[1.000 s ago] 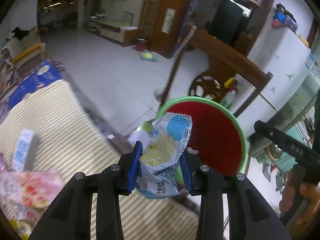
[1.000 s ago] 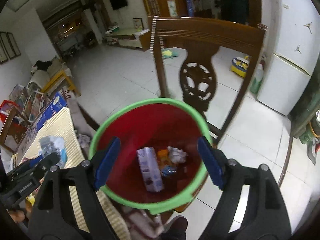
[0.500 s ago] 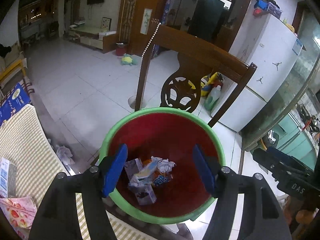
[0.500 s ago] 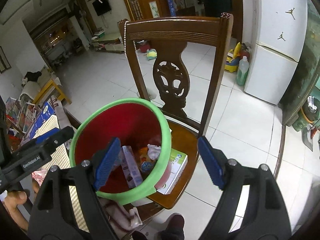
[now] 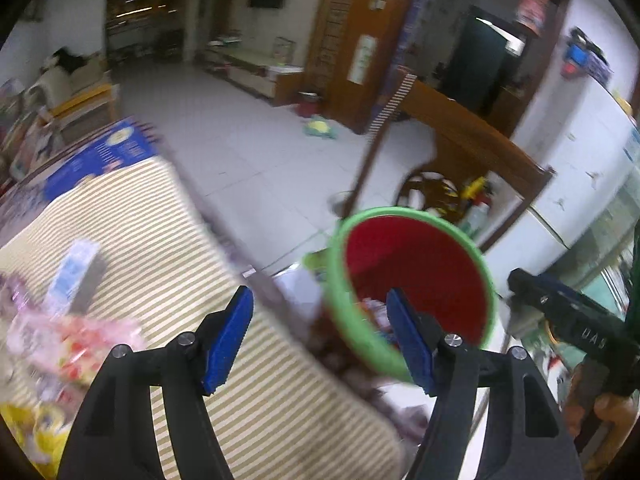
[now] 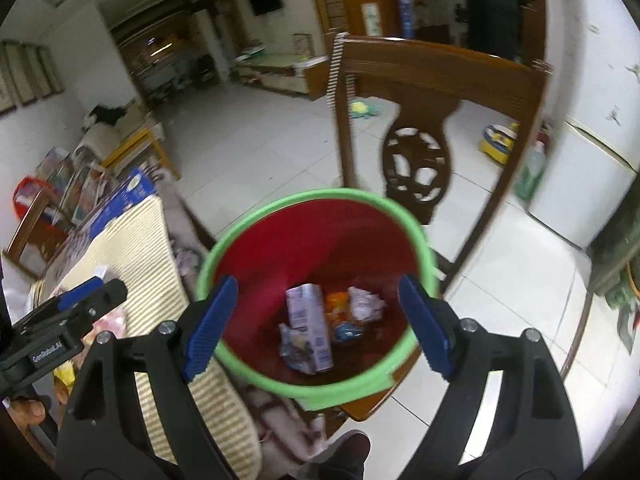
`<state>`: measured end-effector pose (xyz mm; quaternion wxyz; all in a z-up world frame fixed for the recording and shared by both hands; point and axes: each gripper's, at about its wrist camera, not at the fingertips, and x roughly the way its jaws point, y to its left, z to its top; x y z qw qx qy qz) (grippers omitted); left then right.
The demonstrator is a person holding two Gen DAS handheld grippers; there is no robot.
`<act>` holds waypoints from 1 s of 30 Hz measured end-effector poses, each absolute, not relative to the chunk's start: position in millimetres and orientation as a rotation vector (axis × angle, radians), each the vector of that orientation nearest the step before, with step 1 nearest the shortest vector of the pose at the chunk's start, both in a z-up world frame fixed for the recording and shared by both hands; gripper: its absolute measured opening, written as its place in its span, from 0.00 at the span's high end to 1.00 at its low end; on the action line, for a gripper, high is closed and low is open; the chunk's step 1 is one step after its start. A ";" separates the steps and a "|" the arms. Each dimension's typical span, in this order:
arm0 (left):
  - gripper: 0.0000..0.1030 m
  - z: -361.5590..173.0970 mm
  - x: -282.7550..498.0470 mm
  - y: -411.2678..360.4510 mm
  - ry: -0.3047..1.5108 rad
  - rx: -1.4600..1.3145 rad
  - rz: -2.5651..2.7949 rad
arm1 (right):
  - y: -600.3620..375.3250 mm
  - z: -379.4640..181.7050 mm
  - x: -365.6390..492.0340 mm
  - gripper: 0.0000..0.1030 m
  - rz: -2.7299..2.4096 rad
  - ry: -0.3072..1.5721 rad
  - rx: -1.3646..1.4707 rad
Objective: Collect trash
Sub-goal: 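Move both tools back over the table toward the remaining trash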
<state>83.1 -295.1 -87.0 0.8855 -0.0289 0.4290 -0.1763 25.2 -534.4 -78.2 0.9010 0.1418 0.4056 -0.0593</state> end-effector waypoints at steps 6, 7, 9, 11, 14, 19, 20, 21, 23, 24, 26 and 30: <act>0.36 -101.2 62.8 -204.6 0.920 -0.130 -0.163 | -477.5 -80.9 43.5 0.21 -0.001 0.869 0.229; 0.36 -102.1 59.0 -189.5 0.924 -0.141 -0.130 | -468.8 -81.1 45.2 0.21 0.016 0.872 0.220; 0.36 -106.5 49.0 -156.3 0.925 -0.163 -0.060 | -450.2 -81.3 49.0 0.21 0.052 0.878 0.202; 0.36 -108.5 39.8 -124.2 0.925 -0.180 0.007 | -431.5 -82.2 52.3 0.21 0.085 0.886 0.186; 0.36 -113.5 28.0 -80.6 0.929 -0.201 0.095 | -401.2 -84.3 54.3 0.19 0.136 0.899 0.161; 0.36 -129.2 13.3 -20.8 0.962 -0.235 0.203 | -351.9 -89.8 53.1 0.19 0.211 0.935 0.139; 0.36 -133.3 11.9 -10.2 0.973 -0.246 0.218 | -341.8 -91.1 53.2 0.19 0.231 0.950 0.155; 0.36 -138.4 9.5 0.8 0.985 -0.262 0.230 | -335.6 -92.3 53.2 0.19 0.244 0.958 0.169; 0.36 -147.5 6.6 18.0 1.005 -0.292 0.241 | -317.3 -95.1 53.2 0.19 0.276 0.983 0.193; 0.36 -151.8 5.8 26.5 1.017 -0.310 0.242 | -308.8 -95.8 52.1 0.18 0.283 0.990 0.193; 0.36 -159.7 5.8 39.3 1.039 -0.336 0.226 | -287.7 -98.0 49.4 0.17 0.304 1.003 0.187; 0.36 -171.2 11.4 49.4 1.082 -0.345 0.168 | -254.2 -106.5 43.8 0.16 0.357 1.062 0.233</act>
